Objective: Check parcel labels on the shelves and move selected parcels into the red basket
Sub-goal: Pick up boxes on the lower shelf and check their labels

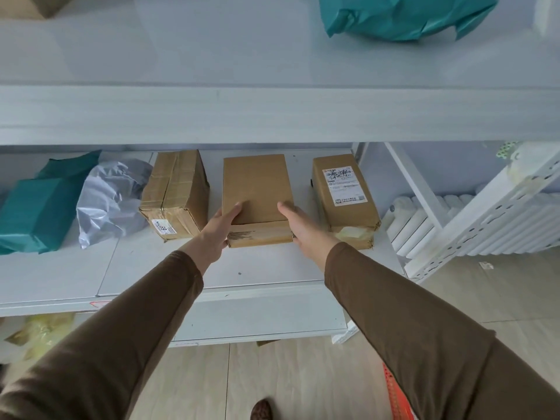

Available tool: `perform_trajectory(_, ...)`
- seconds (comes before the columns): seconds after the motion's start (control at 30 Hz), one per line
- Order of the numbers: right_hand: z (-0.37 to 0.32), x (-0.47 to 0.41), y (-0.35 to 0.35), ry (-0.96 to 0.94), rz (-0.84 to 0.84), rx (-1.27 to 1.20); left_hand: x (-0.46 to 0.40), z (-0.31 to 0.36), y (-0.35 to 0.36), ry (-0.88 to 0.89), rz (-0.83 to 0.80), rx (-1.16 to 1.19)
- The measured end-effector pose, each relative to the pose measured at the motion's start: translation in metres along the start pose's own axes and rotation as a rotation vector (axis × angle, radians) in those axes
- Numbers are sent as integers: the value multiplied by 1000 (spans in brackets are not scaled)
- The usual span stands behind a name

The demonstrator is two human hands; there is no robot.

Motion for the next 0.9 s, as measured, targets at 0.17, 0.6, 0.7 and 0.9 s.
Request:
perform_trajectory(0.17,-13,57,-10,-111,30,41,47,7,0,44,-28,49)
perform_trajectory(0.6,-21,247,-74,-616,304,187,208,-46,11,-165,-286,293)
perform_trajectory(0.7,-9,281,-64,-724,368,247,222,-71,6,-160,-308,454)
perform_trajectory(0.9,-7,348,-33,-986,529,500,239,-92,-2,-136,-282,497)
Point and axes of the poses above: each hand's wrist, its own x-axis away from the middle knuckle, its own y-axis out of the palm, z = x × y, the point moved 10 cm from there along -x, towards the middle knuckle, and after that the axes turned 10 degrees about x, right-handed, at the moved point
